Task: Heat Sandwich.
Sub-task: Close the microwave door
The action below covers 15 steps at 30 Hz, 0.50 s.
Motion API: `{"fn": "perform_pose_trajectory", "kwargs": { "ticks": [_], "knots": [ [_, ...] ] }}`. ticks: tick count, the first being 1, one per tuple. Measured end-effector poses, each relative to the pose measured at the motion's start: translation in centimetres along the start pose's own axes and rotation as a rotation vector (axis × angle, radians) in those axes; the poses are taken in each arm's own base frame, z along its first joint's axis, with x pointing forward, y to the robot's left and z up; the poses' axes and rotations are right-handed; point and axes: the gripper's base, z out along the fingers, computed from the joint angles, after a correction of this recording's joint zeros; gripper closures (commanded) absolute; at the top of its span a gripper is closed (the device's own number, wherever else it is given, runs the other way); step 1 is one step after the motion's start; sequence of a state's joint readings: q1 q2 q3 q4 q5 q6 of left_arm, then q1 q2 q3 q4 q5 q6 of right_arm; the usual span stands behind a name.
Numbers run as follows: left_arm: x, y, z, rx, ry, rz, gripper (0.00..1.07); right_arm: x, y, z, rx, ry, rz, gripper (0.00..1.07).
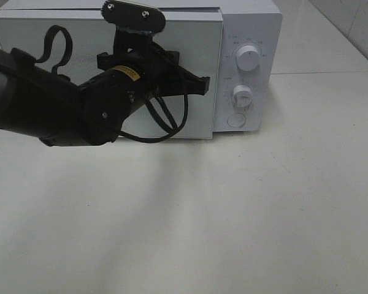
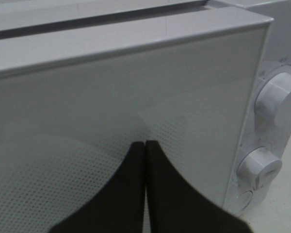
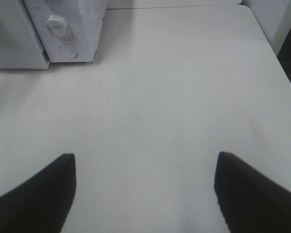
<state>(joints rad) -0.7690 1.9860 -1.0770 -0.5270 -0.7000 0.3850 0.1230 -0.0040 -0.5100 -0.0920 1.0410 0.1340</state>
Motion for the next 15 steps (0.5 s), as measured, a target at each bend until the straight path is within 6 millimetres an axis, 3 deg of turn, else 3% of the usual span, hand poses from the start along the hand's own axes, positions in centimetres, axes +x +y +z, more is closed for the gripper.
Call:
{"fn": "perform_pose_trajectory", "kwargs": {
  "ticks": [10, 15],
  "knots": [
    [-0.2, -0.8, 1.4, 0.011, 0.041, 0.045, 1.06, 0.0, 0.0, 0.0, 0.0, 0.0, 0.0, 0.31],
    [-0.1, -0.1, 2.0, -0.005, 0.046, 0.048, 1.06, 0.0, 0.0, 0.0, 0.0, 0.0, 0.0, 0.31]
  ]
}}
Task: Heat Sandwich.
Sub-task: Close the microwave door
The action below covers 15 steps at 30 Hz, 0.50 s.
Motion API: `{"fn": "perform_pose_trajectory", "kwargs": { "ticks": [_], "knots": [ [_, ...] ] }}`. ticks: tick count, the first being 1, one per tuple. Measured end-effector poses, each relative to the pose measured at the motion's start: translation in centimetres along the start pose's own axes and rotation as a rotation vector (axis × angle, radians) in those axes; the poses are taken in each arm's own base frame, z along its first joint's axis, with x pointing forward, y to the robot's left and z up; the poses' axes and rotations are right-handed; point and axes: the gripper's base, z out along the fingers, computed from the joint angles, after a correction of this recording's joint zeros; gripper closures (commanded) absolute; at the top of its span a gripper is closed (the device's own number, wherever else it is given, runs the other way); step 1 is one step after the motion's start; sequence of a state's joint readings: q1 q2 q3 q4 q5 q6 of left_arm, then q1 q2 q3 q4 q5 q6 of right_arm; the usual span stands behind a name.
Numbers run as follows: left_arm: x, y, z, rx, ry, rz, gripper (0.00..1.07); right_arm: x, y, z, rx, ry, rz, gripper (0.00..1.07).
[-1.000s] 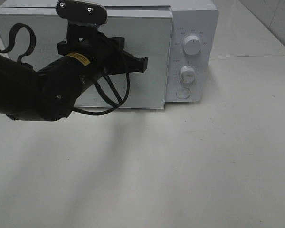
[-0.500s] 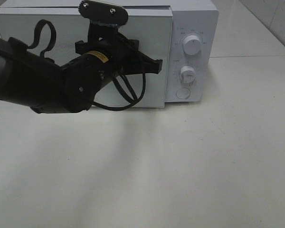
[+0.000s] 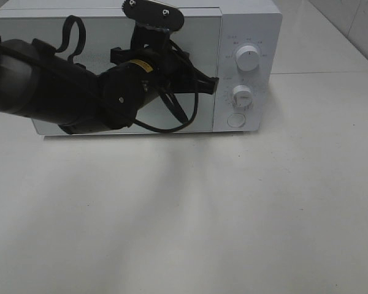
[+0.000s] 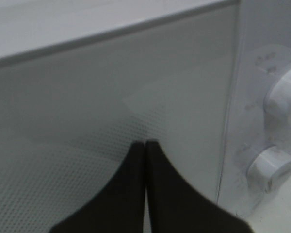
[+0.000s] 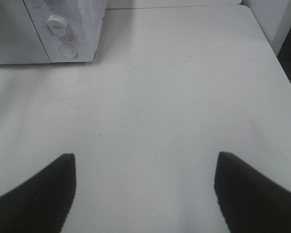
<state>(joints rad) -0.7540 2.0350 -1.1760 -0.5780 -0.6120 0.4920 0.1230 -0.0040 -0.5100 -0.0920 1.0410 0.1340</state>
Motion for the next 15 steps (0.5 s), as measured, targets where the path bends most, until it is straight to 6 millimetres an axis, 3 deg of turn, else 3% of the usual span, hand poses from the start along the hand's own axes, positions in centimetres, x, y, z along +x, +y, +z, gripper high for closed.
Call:
{"fn": "perform_pose_trajectory", "kwargs": {
  "ticks": [15],
  "knots": [
    [0.06, 0.04, 0.02, 0.003, 0.007, 0.005, 1.06, 0.01, 0.04, 0.0, -0.005, 0.001, 0.002, 0.31]
  ]
}}
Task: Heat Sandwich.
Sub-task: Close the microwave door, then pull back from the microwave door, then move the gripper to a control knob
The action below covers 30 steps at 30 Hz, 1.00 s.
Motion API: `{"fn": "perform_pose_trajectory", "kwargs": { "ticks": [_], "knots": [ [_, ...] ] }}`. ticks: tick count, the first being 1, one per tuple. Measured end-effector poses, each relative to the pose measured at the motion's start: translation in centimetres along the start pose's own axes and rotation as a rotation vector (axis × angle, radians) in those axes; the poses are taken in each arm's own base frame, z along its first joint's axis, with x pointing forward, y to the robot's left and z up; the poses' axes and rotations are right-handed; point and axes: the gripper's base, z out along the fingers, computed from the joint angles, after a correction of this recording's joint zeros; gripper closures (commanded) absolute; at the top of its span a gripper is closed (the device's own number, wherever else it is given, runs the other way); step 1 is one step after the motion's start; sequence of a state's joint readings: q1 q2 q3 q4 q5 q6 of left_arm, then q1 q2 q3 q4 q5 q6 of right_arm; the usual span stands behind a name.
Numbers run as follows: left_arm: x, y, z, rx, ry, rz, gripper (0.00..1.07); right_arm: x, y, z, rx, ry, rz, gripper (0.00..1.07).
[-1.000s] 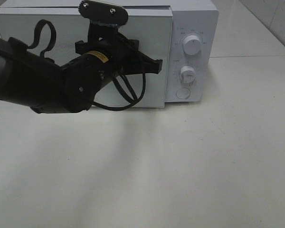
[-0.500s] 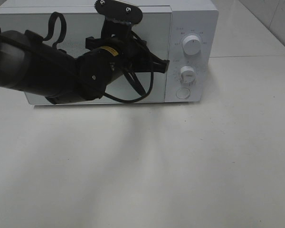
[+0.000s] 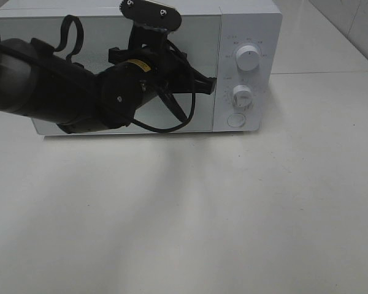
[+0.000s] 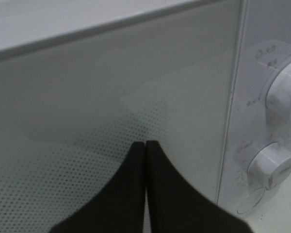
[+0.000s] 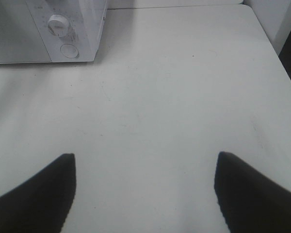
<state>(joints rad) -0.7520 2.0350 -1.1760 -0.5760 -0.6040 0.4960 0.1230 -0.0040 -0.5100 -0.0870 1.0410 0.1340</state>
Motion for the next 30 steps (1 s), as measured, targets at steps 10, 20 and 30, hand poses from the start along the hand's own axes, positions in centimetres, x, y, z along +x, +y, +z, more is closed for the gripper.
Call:
{"fn": "perform_pose_trajectory", "kwargs": {
  "ticks": [10, 20, 30],
  "knots": [
    [-0.3, -0.2, -0.7, -0.015, -0.017, -0.01, 1.06, 0.0, 0.0, 0.0, -0.001, 0.0, 0.0, 0.31],
    [0.0, -1.2, -4.7, -0.004, 0.007, -0.014, 1.06, 0.0, 0.0, 0.0, -0.001, 0.0, 0.0, 0.31],
    [0.8, -2.0, -9.4, 0.0, 0.092, -0.105, 0.01, 0.0, 0.0, 0.0, -0.002, 0.0, 0.001, 0.31]
  ]
}}
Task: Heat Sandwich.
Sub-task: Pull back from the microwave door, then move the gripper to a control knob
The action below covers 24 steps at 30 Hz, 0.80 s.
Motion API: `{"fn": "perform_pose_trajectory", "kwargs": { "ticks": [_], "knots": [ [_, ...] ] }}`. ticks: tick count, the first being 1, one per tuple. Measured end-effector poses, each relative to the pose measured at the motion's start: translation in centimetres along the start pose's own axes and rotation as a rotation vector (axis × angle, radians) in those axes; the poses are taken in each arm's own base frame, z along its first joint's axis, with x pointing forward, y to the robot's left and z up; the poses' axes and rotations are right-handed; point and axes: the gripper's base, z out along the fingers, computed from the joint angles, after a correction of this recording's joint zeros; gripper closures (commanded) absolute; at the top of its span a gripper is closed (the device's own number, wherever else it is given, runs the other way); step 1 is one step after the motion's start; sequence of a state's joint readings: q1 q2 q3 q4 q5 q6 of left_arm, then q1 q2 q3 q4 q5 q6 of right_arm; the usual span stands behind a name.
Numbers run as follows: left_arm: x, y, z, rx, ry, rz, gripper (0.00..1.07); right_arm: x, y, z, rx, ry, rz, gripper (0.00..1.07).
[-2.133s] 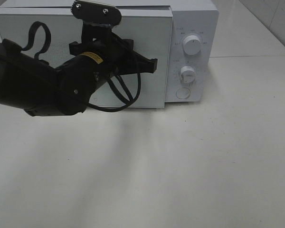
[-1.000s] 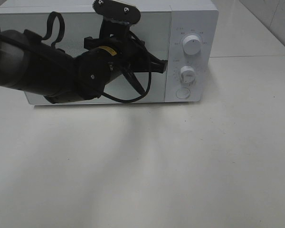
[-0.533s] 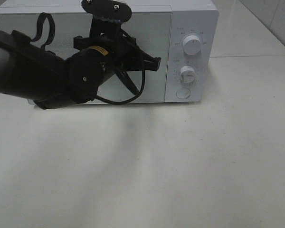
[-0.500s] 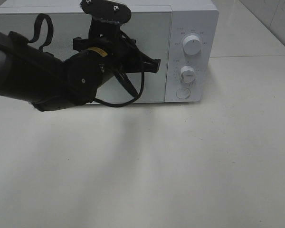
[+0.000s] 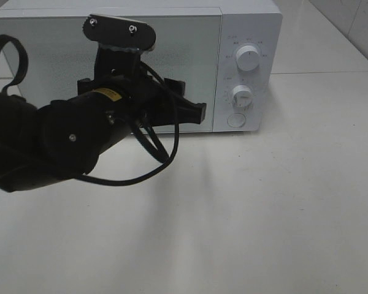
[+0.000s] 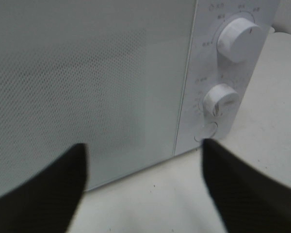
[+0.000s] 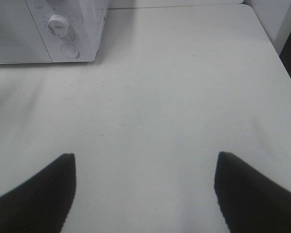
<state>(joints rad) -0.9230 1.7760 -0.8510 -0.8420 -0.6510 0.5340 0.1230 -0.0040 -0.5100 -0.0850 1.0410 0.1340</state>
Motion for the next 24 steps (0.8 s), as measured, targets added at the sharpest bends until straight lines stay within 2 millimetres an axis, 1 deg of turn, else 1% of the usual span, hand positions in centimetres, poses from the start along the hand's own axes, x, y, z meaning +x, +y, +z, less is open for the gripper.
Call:
{"fn": "perform_pose_trajectory", "kwargs": {
  "ticks": [3, 4, 8, 10, 13, 15, 18, 20, 21, 22, 24],
  "knots": [
    [0.4, 0.1, -0.6, 0.013, 0.027, 0.002, 0.04, 0.0, 0.0, 0.0, 0.0, 0.0, 0.0, 0.31],
    [1.0, 0.5, -1.3, 0.017, 0.055, 0.008, 0.05, 0.0, 0.0, 0.0, 0.0, 0.0, 0.0, 0.31],
    [1.5, 0.9, -2.3, 0.03, 0.09, 0.026, 0.05, 0.0, 0.0, 0.0, 0.0, 0.0, 0.0, 0.31],
    [1.7, 1.2, -3.4, 0.063, 0.133, 0.057, 0.05, 0.0, 0.0, 0.0, 0.0, 0.0, 0.0, 0.31],
    [1.5, 1.1, -4.0, 0.098, 0.162, 0.09, 0.05, 0.0, 0.0, 0.0, 0.0, 0.0, 0.0, 0.31],
    [1.0, 1.0, -4.8, 0.165, 0.202, 0.149, 0.05, 0.0, 0.0, 0.0, 0.0, 0.0, 0.0, 0.31],
    [0.9, 1.1, -5.2, 0.201, 0.237, 0.159, 0.05, 0.0, 0.0, 0.0, 0.0, 0.0, 0.0, 0.31],
    [0.8, 1.9, -5.6, 0.247, 0.307, 0.141, 0.05, 0.0, 0.0, 0.0, 0.0, 0.0, 0.0, 0.31],
    [0.8, 1.9, -5.6, 0.247, 0.307, 0.141, 0.05, 0.0, 0.0, 0.0, 0.0, 0.0, 0.0, 0.31],
    [0.7, 2.3, -5.7, 0.257, 0.328, 0.129, 0.05, 0.0, 0.0, 0.0, 0.0, 0.0, 0.0, 0.31],
    [0.2, 3.8, -6.0, 0.271, 0.374, 0.086, 0.05, 0.0, 0.0, 0.0, 0.0, 0.0, 0.0, 0.31]
  ]
}}
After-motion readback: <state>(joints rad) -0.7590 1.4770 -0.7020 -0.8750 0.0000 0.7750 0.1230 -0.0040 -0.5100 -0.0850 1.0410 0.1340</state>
